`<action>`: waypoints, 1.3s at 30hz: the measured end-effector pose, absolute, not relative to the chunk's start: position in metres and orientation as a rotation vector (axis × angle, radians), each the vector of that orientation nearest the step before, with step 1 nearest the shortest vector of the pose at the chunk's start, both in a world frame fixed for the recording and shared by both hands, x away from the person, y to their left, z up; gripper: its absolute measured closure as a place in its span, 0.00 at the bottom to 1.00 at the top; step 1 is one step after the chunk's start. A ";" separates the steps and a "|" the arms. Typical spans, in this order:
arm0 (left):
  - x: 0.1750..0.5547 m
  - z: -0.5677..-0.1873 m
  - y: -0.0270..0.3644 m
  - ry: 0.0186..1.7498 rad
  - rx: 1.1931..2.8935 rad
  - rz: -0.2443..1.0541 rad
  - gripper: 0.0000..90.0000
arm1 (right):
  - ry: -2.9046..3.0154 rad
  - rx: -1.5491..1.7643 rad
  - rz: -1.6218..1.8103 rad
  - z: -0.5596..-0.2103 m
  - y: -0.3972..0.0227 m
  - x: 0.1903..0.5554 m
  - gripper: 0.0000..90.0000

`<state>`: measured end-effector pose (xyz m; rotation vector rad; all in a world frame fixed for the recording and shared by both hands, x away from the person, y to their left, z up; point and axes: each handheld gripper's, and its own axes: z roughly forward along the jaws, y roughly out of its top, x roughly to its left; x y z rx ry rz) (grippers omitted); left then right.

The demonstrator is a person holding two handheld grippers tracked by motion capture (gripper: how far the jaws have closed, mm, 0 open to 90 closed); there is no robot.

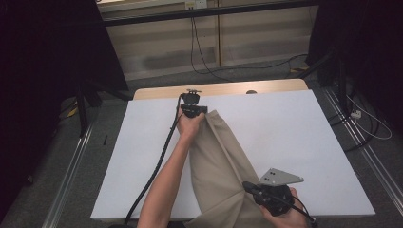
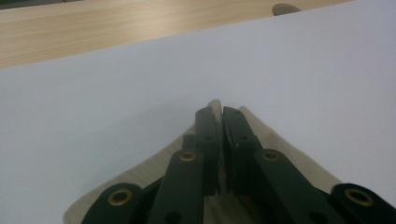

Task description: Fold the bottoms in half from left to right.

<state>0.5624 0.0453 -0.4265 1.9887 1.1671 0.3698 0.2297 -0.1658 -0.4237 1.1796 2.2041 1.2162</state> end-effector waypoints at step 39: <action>0.439 -0.426 0.094 0.921 2.028 0.398 0.19 | 2.276 1.252 1.132 -0.446 -0.198 0.208 0.79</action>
